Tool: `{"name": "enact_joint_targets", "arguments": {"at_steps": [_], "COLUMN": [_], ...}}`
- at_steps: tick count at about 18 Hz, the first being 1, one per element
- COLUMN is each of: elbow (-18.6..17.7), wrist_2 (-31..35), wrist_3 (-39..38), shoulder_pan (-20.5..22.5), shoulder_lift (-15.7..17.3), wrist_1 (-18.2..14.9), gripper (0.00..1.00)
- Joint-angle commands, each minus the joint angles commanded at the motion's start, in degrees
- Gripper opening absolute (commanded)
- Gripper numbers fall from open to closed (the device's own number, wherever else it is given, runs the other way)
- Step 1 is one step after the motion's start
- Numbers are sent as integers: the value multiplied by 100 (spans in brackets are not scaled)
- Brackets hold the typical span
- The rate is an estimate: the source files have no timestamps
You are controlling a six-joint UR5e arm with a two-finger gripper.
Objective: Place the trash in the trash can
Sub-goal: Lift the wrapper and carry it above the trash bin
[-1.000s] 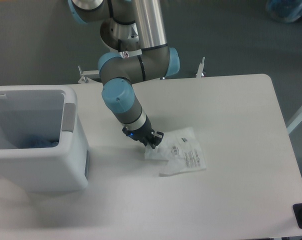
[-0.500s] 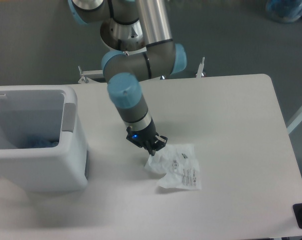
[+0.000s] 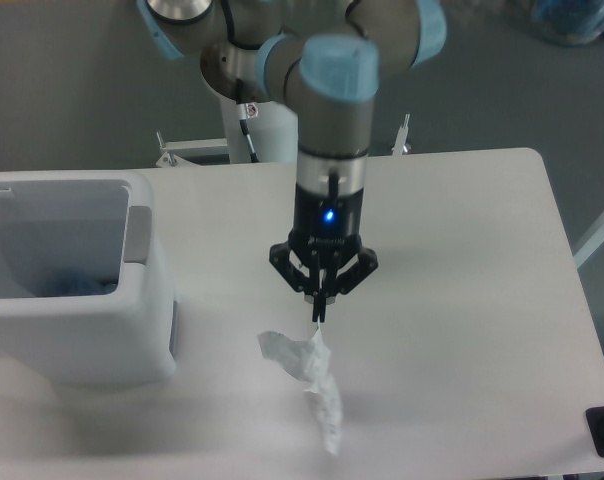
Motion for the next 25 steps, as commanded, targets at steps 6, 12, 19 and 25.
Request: {"name": "enact_joint_targets", "arguments": {"at_steps": [6, 12, 19, 25], "elbow": [-8, -254, -816, -1590], "wrist_2": [-984, -1487, -1531, -1522], "wrist_3": [-546, -758, 381, 1779], "shoulder_pan": [0, -210, -640, -791], "shoulder_lift": [800, 1450, 2145, 2611], "wrist_1": [-17, -158, -202, -290], "gripper": [0, 0, 0, 0]}}
